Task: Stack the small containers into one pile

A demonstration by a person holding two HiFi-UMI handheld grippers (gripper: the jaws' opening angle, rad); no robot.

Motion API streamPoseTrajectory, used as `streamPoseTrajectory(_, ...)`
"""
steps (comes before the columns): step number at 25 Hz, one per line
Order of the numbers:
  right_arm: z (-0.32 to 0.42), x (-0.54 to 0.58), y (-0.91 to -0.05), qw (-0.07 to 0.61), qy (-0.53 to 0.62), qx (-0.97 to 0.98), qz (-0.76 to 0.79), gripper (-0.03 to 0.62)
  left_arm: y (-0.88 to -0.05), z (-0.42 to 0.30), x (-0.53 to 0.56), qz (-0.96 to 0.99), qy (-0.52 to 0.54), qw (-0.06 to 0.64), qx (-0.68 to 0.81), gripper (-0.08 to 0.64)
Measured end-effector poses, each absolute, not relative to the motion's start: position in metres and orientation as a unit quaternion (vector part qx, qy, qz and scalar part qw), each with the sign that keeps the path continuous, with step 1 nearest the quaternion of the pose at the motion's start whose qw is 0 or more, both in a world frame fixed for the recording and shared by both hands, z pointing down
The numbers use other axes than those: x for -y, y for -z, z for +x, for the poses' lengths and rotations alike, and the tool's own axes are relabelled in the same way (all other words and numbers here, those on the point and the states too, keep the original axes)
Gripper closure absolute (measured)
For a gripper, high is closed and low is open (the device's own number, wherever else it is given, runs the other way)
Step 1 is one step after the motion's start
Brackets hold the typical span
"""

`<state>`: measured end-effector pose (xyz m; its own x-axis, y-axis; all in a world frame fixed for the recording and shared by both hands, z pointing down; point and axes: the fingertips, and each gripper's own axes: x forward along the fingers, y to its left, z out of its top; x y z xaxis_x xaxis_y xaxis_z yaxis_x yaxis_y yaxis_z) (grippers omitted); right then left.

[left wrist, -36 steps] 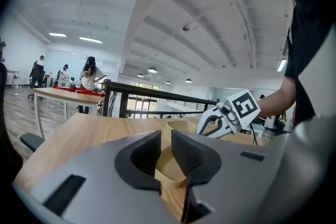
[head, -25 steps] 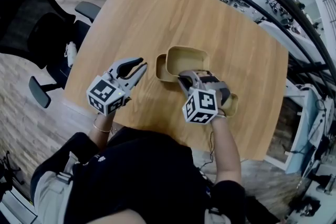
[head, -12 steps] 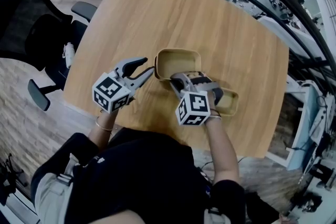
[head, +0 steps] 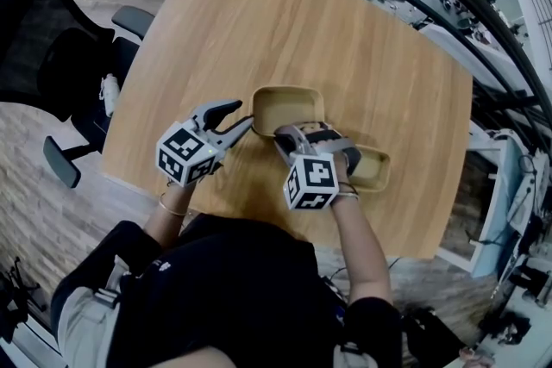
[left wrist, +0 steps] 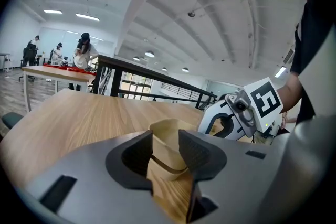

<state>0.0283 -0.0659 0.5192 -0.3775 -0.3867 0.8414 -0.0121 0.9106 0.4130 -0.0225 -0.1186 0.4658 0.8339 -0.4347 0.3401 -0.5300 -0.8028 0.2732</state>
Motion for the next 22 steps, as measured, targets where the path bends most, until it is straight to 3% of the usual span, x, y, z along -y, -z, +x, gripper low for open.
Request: streamPoseTrajectory(22, 0.023, 0.068, -0.528, 0.541, 0.164, 0.816, 0.116, 0.563, -0.487, -0.018, 0.124, 0.936, -0.146, 0.195, 0.253, 0.416)
